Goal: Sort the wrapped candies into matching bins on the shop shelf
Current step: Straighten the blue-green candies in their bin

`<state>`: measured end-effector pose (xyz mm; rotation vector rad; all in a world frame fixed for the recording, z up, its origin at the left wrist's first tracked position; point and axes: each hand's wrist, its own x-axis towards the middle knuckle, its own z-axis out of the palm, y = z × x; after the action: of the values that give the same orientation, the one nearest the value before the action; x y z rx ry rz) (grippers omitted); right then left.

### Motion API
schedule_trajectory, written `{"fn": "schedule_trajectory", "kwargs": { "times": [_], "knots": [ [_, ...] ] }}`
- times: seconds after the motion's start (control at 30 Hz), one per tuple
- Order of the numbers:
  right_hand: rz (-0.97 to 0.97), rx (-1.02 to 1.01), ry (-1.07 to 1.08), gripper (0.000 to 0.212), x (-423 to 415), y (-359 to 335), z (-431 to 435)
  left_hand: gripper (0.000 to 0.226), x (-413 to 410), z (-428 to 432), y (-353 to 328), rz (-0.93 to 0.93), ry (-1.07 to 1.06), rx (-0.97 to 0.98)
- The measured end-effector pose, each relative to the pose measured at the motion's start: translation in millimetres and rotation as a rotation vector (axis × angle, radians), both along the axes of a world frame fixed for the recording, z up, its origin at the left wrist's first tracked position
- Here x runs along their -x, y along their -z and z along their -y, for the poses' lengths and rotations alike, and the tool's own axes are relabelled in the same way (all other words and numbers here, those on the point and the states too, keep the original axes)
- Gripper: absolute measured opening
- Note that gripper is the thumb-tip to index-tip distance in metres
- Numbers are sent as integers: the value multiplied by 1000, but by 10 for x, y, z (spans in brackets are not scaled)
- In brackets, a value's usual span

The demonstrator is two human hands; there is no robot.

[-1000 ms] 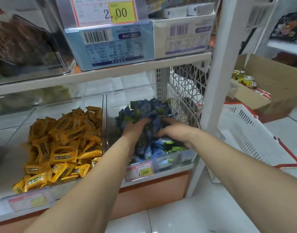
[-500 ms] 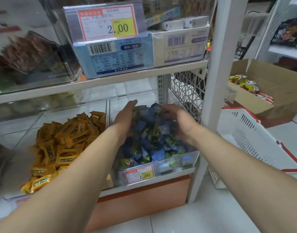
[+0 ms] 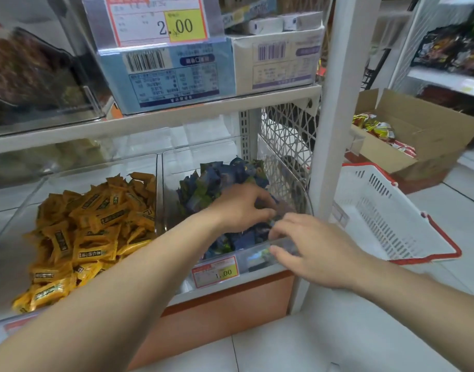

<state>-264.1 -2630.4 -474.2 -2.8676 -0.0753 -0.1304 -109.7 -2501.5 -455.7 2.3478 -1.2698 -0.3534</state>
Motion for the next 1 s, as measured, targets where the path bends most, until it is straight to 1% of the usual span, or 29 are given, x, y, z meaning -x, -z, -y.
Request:
{"fn": "schedule_trajectory", "kwargs": {
  "times": [0.03,0.07,0.1,0.17,0.23,0.3,0.4,0.57,0.63,0.7,0.73,0.8,0.87,0.93,0.97,1.0],
  "knots": [
    [9,14,-22,45,88,67,35,25,-2,65,31,-115,37,-60],
    [25,41,-45,47,165,132,63,27,-5,128,65,-171,91,-144],
    [48,82,-69,51,229,199,79,31,-13,189,108,-171,155,-240],
    [90,157,-94,61,292,319,96,44,-49,268,210,-69,260,-418],
    [129,172,-77,64,305,387,95,50,-102,269,282,67,308,-507],
    [179,171,-72,62,286,421,109,46,-169,205,282,185,347,-518],
    [208,180,-94,60,247,433,138,33,-307,54,155,307,349,-595],
    [211,173,-101,58,220,448,170,25,-486,-148,-163,418,325,-680],
    [188,172,-99,57,225,437,170,11,-501,-200,-268,463,291,-757],
    [167,174,-97,56,234,410,170,30,-516,-229,-355,472,222,-850],
    [156,168,-93,55,238,389,162,37,-499,-236,-380,475,165,-876],
    [134,147,-74,53,234,343,133,46,-446,-242,-369,463,89,-859],
    [121,121,-44,49,214,267,73,57,-359,-248,-261,370,10,-858],
    [114,103,-26,55,167,184,7,93,-254,-218,-104,248,-68,-967],
    [106,93,-26,59,138,147,-27,107,-221,-187,-17,185,-97,-1004],
    [87,79,-32,63,106,117,-63,112,-200,-149,55,115,-126,-1008]
  ]
}}
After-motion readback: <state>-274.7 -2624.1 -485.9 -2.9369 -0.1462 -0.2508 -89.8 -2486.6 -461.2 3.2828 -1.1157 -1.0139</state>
